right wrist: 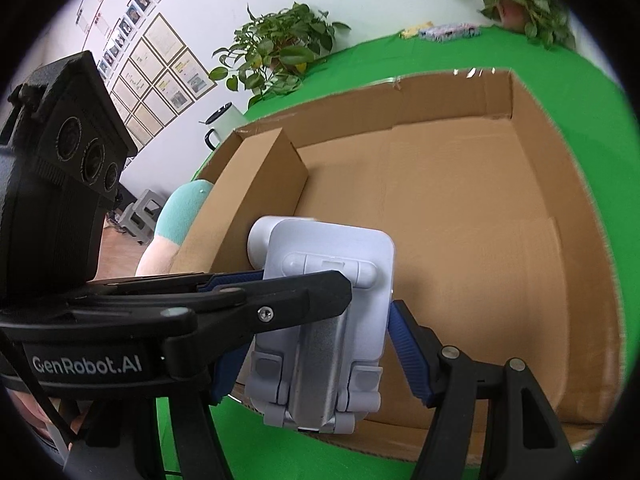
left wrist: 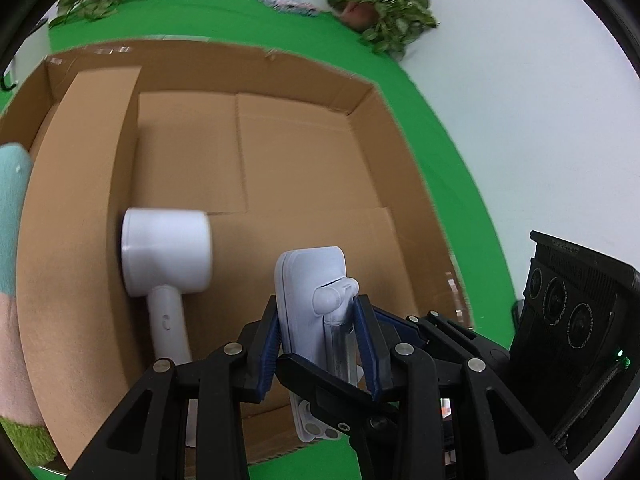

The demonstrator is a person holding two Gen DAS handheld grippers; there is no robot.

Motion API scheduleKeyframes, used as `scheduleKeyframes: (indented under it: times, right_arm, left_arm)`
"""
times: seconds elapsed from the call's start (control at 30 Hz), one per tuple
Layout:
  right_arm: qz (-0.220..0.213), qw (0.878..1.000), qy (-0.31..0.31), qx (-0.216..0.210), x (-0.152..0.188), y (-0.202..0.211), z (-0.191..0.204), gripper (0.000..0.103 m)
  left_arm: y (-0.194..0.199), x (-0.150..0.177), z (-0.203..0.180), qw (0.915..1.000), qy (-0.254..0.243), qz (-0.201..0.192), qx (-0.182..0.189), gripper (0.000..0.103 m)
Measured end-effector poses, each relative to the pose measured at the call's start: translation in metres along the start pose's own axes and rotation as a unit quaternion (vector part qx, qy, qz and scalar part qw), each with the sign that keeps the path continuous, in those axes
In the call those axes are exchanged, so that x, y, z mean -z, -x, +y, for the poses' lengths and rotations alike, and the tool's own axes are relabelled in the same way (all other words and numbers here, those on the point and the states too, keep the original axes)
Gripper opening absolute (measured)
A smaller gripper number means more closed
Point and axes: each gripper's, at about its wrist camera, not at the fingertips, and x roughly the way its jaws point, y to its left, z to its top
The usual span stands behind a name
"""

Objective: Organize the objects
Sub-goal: 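Lower the phone stand into the box beside the hair dryer and release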

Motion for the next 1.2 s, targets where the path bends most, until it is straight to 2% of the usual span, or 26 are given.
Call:
scheduleKeyframes:
  times: [0.17, 0.37, 0.47, 0.6, 0.63, 0.7, 0.8, 0.87, 0.93, 1.07, 1.1, 1.2]
  right_arm:
    - [0.022, 0.999, -0.024, -0.006, 0.007, -0.021, -0.007, 0.065]
    - [0.032, 0.999, -0.025, 0.006, 0.014, -0.031, -0.006, 0.065]
    - [0.038, 0.999, -0.026, 0.022, 0.014, -0.034, -0.004, 0.066]
    - [0.042, 0.998, -0.024, 0.038, 0.016, -0.038, 0.001, 0.066]
    - [0.044, 0.998, -0.024, 0.044, 0.016, -0.039, 0.002, 0.066]
    - [0.049, 0.997, -0.022, 0.061, 0.016, -0.042, 0.004, 0.066]
    - [0.054, 0.996, -0.01, 0.068, 0.015, -0.046, 0.008, 0.067]
    - [0.048, 0.997, -0.002, 0.062, 0.016, -0.041, 0.011, 0.068]
    - [0.036, 0.997, 0.012, 0.071, 0.016, -0.032, 0.016, 0.073]
    - [-0.02, 0.993, 0.049, 0.109, 0.021, 0.002, 0.029, 0.082]
    - [-0.042, 0.989, 0.067, 0.123, 0.025, 0.018, 0.035, 0.084]
    - [-0.092, 0.979, 0.096, 0.156, 0.042, 0.05, 0.048, 0.089]
  left_arm:
    - [-0.019, 0.002, 0.016, 0.9995, 0.02, 0.019, -0.016, 0.032]
    - [-0.016, 0.007, 0.018, 0.9987, 0.006, 0.029, -0.04, 0.034]
    - [-0.003, 0.008, 0.017, 0.9979, -0.002, 0.018, -0.062, 0.034]
    - [0.032, 0.014, 0.022, 0.9971, -0.001, -0.019, -0.074, 0.035]
    - [0.04, 0.016, 0.024, 0.997, 0.0, -0.03, -0.072, 0.036]
    - [0.057, 0.023, 0.027, 0.9963, 0.0, -0.049, -0.071, 0.047]
    - [0.078, 0.036, 0.028, 0.9935, -0.013, -0.082, -0.078, 0.047]
    - [0.093, 0.043, 0.027, 0.9901, -0.021, -0.109, -0.086, 0.047]
    - [0.111, 0.054, 0.024, 0.9838, -0.03, -0.144, -0.103, 0.049]
    - [0.143, 0.083, 0.02, 0.9648, -0.055, -0.218, -0.136, 0.077]
    - [0.147, 0.091, 0.019, 0.9578, -0.063, -0.231, -0.159, 0.08]
    - [0.151, 0.1, 0.025, 0.95, -0.059, -0.242, -0.188, 0.08]
